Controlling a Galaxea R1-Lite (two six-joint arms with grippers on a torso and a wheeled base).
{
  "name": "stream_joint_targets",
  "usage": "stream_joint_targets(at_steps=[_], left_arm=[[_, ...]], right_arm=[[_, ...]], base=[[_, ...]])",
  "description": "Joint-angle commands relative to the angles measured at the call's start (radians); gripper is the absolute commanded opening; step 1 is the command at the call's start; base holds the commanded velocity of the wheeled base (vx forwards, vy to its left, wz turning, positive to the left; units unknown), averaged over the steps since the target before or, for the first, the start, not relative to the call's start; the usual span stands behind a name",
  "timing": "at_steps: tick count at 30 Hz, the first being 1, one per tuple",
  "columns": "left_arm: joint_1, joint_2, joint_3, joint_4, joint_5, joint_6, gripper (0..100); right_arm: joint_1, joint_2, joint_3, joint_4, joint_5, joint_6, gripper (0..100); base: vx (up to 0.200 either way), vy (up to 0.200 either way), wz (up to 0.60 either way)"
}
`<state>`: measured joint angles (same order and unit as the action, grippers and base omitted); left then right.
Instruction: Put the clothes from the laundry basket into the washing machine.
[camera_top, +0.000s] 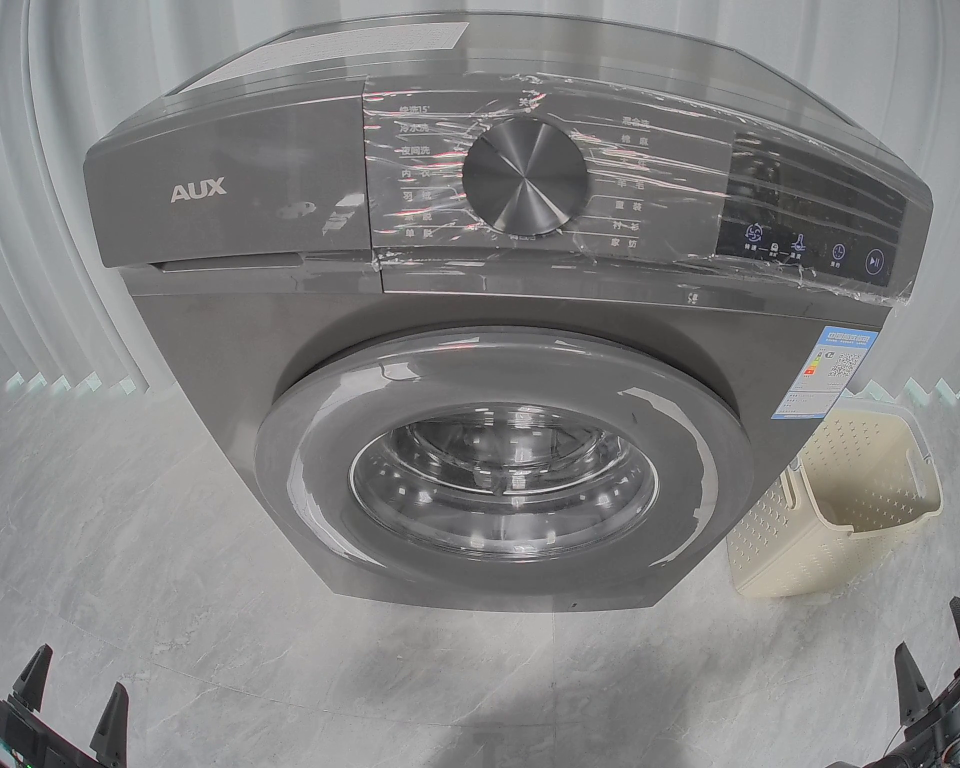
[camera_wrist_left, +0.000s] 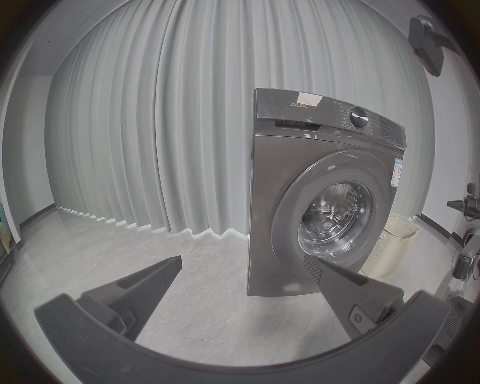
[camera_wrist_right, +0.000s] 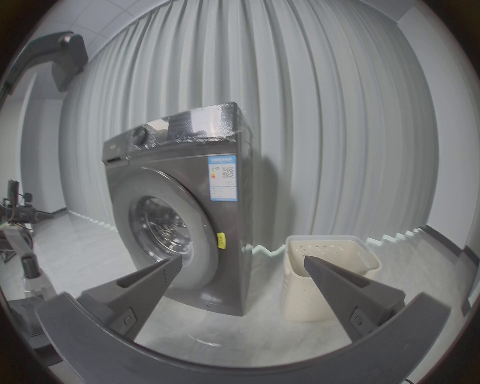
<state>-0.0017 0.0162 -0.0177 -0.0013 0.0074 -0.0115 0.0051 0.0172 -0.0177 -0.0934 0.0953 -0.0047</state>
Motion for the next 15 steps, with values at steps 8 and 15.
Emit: stream_joint_targets(at_steps=[8, 15], left_arm=[[0.000, -0.013, 0.016, 0.000, 0.000, -0.007, 100], [0.000, -0.013, 0.016, 0.000, 0.000, -0.005, 100]], right_arm=[[-0.001, -0.017, 0.018, 0.072, -0.109, 0.008, 100], [-0.002, -0.017, 0.018, 0.089, -0.112, 0.018, 100]], base=[[0.000, 0.000, 0.00], [0.000, 0.000, 0.00]])
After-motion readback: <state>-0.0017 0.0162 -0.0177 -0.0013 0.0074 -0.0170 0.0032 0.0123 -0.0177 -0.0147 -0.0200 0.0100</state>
